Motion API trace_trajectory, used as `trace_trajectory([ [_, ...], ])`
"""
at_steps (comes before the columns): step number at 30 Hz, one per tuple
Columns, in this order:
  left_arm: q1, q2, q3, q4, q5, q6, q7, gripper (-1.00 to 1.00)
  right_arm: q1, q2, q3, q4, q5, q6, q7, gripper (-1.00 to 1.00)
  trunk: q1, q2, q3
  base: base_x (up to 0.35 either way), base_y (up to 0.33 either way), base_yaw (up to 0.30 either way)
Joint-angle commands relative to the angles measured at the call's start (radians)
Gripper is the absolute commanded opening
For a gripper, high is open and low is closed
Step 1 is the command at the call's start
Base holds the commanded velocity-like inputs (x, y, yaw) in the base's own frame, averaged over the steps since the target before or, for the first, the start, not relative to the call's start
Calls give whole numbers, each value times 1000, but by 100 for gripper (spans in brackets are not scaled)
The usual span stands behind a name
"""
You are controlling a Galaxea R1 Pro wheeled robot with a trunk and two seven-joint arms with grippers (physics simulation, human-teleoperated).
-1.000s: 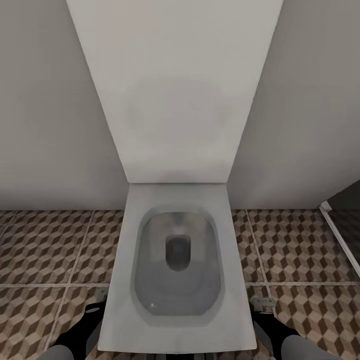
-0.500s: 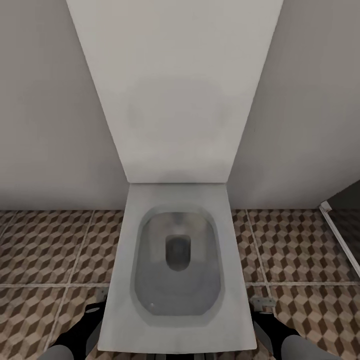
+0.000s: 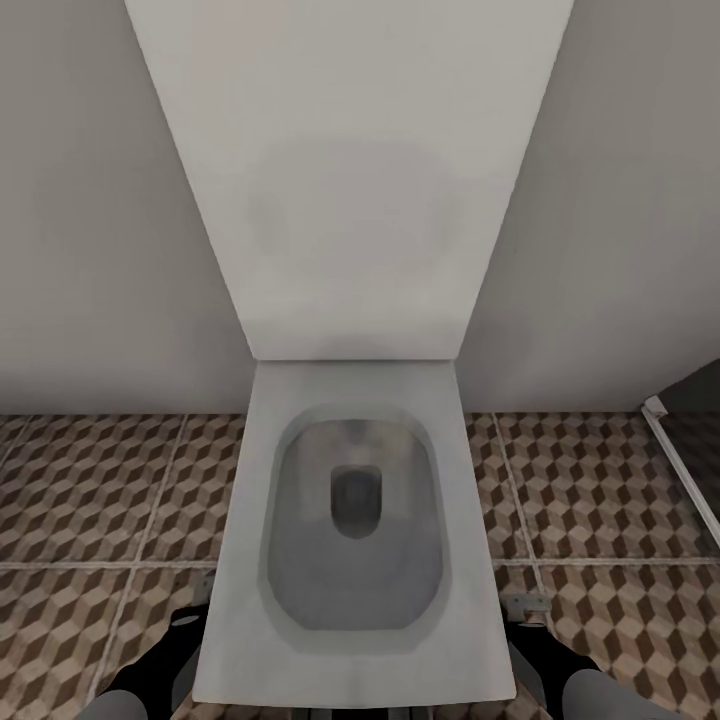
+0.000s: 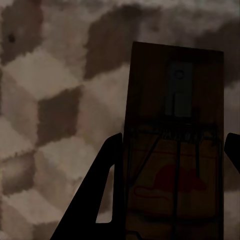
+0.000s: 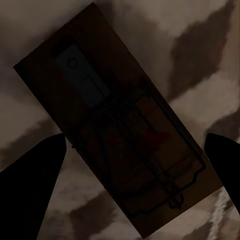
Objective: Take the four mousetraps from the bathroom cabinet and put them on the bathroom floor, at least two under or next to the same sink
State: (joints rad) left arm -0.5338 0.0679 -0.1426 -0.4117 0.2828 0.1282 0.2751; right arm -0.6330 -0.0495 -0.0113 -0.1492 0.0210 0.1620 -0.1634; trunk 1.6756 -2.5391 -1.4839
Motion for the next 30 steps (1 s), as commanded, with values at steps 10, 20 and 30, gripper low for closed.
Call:
trace_trajectory([
  [10, 0, 2, -13, 7, 9, 7, 10, -100, 1, 0, 5, 0, -11, 5, -9, -100, 0, 0, -1, 0, 0, 0],
  [20, 0, 4, -13, 21, 11, 8, -56, -100, 1, 0, 5, 0, -10, 5, -9, -100, 0, 0, -1, 0, 0, 0],
  [30, 0, 7, -11, 26, 14, 8, -111, -100, 1, 0, 5, 0, -10, 4, -8, -100, 0, 0, -1, 0, 0, 0],
])
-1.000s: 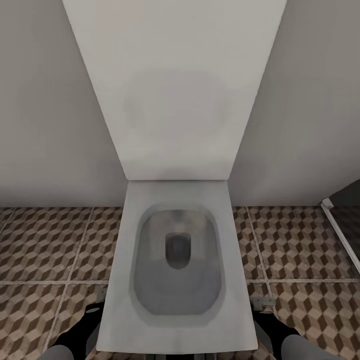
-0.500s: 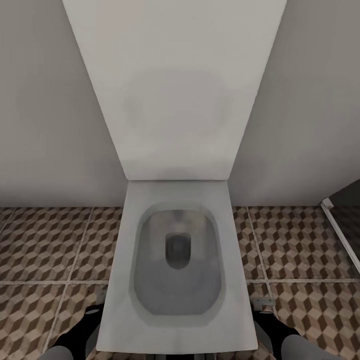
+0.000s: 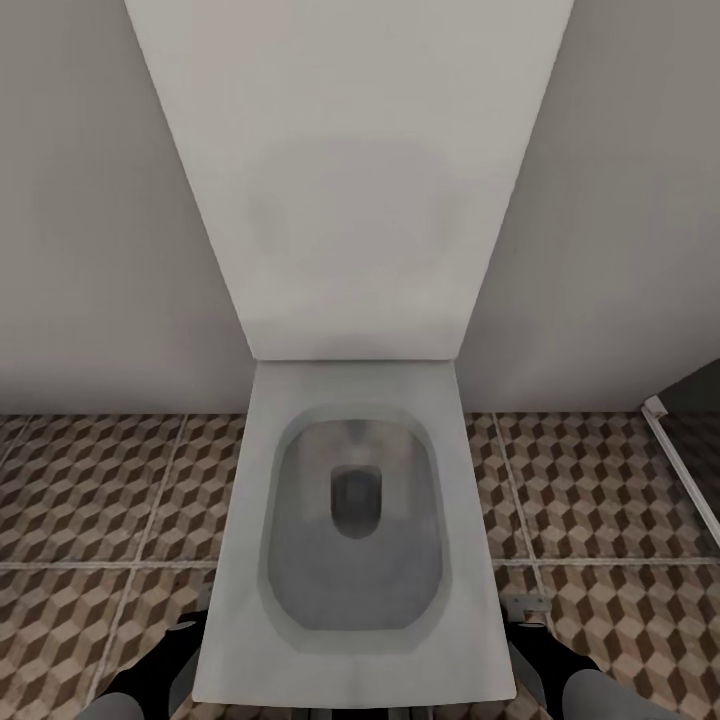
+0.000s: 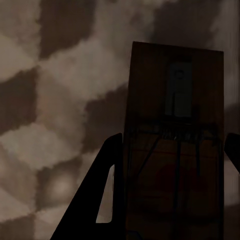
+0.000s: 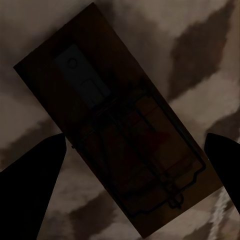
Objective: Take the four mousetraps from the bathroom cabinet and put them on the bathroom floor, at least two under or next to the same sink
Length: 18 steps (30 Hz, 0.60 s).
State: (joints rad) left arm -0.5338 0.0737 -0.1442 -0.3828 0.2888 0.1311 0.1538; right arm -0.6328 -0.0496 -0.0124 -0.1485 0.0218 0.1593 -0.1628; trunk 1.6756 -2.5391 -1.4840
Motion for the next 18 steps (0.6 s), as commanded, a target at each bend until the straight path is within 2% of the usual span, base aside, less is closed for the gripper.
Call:
trace_trajectory([
  [1, 0, 1, -9, -2, 8, 5, 7, -100, 1, 1, 6, 0, -11, 6, -9, -100, 0, 0, -1, 0, 0, 0],
  [8, 0, 3, -6, -2, 13, 5, -31, -100, 1, 1, 6, 0, -11, 5, -9, -100, 0, 0, -1, 0, 0, 0],
  [18, 0, 5, -5, 3, 16, 8, -39, -100, 1, 1, 6, 0, -11, 5, -9, -100, 0, 0, -1, 0, 0, 0],
])
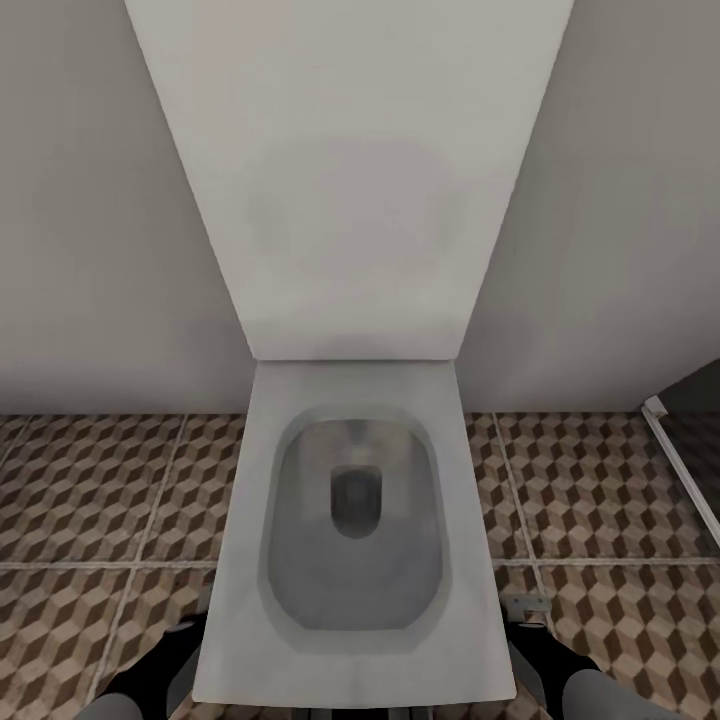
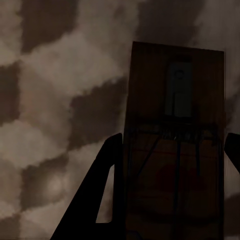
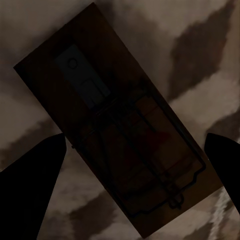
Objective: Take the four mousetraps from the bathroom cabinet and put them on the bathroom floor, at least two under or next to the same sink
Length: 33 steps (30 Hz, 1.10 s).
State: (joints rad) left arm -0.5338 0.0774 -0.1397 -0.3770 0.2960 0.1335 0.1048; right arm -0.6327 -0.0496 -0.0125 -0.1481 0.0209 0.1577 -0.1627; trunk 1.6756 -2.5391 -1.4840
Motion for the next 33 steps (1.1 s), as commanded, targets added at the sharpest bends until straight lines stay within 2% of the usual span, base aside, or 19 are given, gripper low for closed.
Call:
trace_trajectory([
  [1, 0, 2, -9, 4, 9, 6, 10, -100, 1, 1, 6, -1, -10, 6, -9, -100, 0, 0, -1, 0, 0, 0],
  [8, 0, 14, -9, 35, 8, 4, 10, -100, 1, 1, 6, -1, -10, 6, -9, -100, 0, 0, -1, 0, 0, 0],
  [14, 0, 43, -8, 41, 8, 1, 10, -100, 1, 1, 6, -1, -10, 5, -9, -100, 0, 0, -1, 0, 0, 0],
  [21, 0, 59, -8, 41, 7, 0, 12, -100, 1, 1, 6, -1, -10, 5, -9, -100, 0, 0, -1, 0, 0, 0],
  [28, 0, 88, -6, 41, 8, 0, 12, -100, 1, 1, 6, -1, -10, 6, -9, -100, 0, 0, -1, 0, 0, 0],
  [33, 0, 92, -6, 42, 9, 0, 12, -100, 1, 1, 6, -1, -10, 5, -9, -100, 0, 0, -1, 0, 0, 0],
])
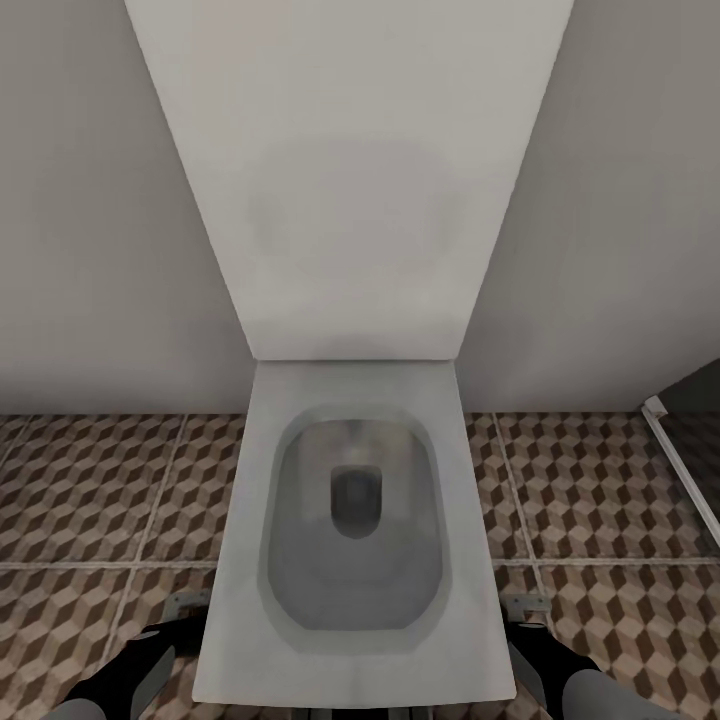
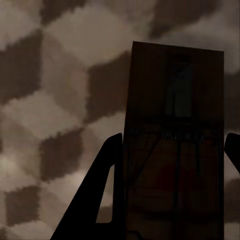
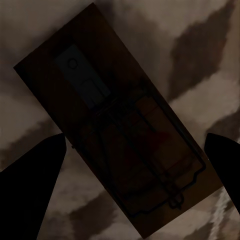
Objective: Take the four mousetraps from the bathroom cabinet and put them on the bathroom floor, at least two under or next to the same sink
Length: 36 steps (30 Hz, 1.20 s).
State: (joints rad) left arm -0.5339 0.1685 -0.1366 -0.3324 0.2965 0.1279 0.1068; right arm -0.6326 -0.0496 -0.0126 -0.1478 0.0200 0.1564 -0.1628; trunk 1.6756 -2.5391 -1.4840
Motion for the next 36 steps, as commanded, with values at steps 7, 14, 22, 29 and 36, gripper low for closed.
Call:
trace_trajectory([
  [7, 0, 2, -9, -2, 10, 6, 11, -100, 1, 1, 6, -1, -9, 6, -9, -100, 0, 0, -1, 0, 0, 0],
  [14, 0, 2, -9, -1, 10, 7, 11, -100, 1, 1, 6, -1, -9, 6, -9, -100, 0, 0, -1, 0, 0, 0],
  [22, 0, 1, -9, 53, 9, 3, 11, -100, 1, 1, 6, -1, -9, 6, -9, -100, 0, 0, -1, 0, 0, 0],
  [29, 0, -1, -9, 79, 8, 0, 11, -100, 1, 1, 6, -1, -9, 6, -9, -100, 0, 0, -1, 0, 0, 0],
  [36, 0, 0, -9, 83, 7, -1, 11, -100, 1, 1, 6, -1, -9, 5, -9, -100, 0, 0, -1, 0, 0, 0],
])
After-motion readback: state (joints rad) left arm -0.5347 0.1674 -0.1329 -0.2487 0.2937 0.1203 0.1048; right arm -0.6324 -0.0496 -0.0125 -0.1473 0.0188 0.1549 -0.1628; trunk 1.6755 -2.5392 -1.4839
